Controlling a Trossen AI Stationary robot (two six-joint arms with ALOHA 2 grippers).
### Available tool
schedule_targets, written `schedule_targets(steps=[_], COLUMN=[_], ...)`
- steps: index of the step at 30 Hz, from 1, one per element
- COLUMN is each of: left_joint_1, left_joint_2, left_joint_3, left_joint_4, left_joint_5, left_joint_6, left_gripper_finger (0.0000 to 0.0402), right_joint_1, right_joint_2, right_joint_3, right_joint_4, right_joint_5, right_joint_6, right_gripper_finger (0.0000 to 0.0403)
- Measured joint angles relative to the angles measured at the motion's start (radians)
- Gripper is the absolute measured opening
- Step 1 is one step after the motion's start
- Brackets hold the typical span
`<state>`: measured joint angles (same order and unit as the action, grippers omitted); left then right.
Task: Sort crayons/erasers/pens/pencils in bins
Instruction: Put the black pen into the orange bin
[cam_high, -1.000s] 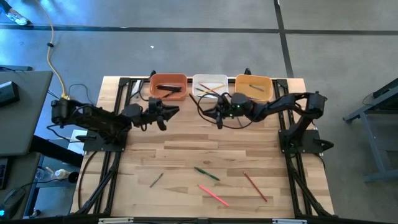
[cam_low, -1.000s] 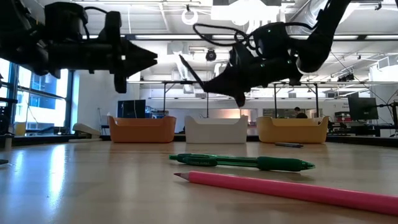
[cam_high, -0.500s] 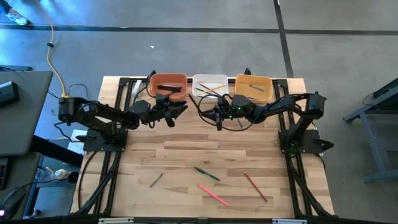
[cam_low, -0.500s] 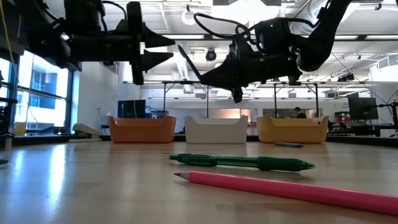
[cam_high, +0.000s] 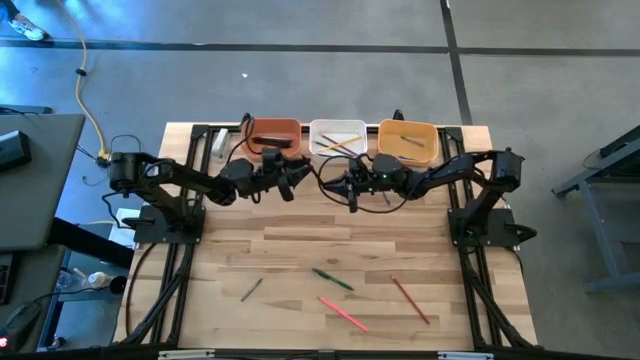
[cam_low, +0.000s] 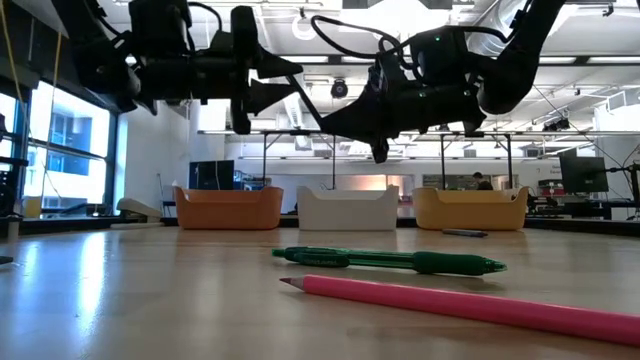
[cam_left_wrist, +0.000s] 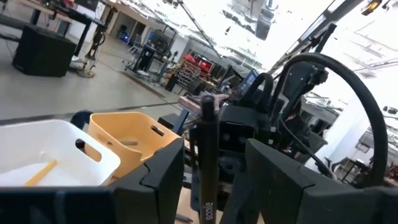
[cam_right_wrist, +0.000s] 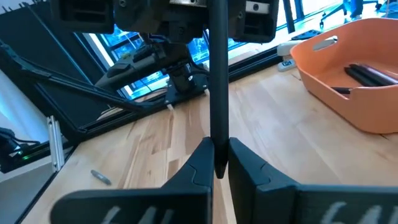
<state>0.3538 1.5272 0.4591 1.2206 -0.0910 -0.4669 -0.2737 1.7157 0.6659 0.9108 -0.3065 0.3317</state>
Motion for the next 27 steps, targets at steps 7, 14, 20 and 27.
schedule_targets(steps=[7, 14, 20, 27], left_joint_1=[0.0, -0.001, -0.001, 0.008], left_joint_2=[0.0, 0.0, 0.0, -0.035], left_joint_3=[0.0, 0.0, 0.0, 0.0], left_joint_4=[0.004, 0.013, 0.028, 0.031], left_joint_5=[-0.004, -0.003, 0.011, -0.006], left_joint_6=[0.058, 0.104, 0.142, 0.214], left_gripper_finger=[0.0115, 0.0041, 0.0026, 0.0026], right_joint_1=[0.0, -0.001, 0.0, -0.003], right_joint_2=[0.0, 0.0, 0.0, 0.0], right_joint_3=[0.0, 0.0, 0.002, 0.002], right_joint_4=[0.0, -0.001, -0.015, -0.091], right_joint_5=[-0.011, -0.026, -0.021, 0.028], right_joint_6=[-0.004, -0.023, -0.063, -0.104], right_gripper_finger=[0.0006, 0.0008, 0.0049, 0.015])
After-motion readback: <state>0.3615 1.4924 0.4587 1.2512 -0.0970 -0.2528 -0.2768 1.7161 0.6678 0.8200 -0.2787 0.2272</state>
